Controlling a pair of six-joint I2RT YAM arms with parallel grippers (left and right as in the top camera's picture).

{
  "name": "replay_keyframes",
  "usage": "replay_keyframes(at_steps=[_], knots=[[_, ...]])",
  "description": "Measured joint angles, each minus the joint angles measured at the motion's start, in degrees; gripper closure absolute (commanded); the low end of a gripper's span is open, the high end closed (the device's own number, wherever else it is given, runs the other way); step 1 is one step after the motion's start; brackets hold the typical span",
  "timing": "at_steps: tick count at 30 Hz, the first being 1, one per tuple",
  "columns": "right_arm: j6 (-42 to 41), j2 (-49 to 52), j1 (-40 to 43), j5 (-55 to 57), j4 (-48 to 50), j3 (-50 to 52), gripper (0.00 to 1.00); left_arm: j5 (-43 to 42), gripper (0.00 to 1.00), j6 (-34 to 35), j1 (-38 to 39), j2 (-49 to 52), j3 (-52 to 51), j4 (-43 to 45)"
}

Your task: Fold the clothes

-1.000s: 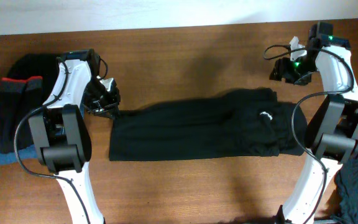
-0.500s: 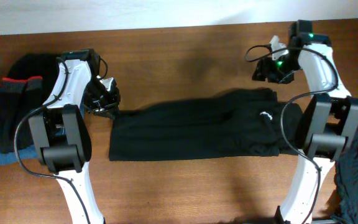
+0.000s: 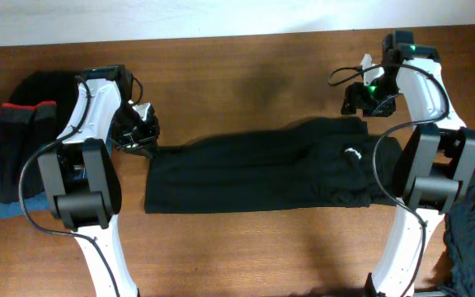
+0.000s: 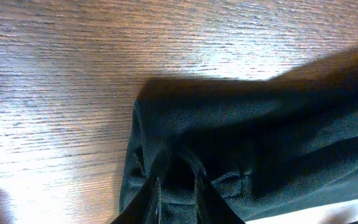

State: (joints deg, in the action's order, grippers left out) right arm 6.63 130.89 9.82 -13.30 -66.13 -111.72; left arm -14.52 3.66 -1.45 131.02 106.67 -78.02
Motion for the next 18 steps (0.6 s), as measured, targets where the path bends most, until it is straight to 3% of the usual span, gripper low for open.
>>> replay_keyframes(at_steps=[7,9,14,18], knots=[[-0.02,0.55,0.00,0.22,0.87,4.20,0.37,0.02,0.81,-0.02,0.00,0.00,0.00,-0.02],[0.02,0.70,0.00,0.26,1.42,4.90,0.42,0.00,0.81,-0.02,0.00,0.00,0.00,-0.02],[-0.04,0.70,0.07,0.44,3.17,5.09,0.67,0.02,0.81,0.00,0.00,0.00,0.00,-0.02],[-0.15,0.70,0.15,0.44,4.31,5.11,0.76,0.02,0.81,0.00,0.00,0.00,0.00,-0.02]])
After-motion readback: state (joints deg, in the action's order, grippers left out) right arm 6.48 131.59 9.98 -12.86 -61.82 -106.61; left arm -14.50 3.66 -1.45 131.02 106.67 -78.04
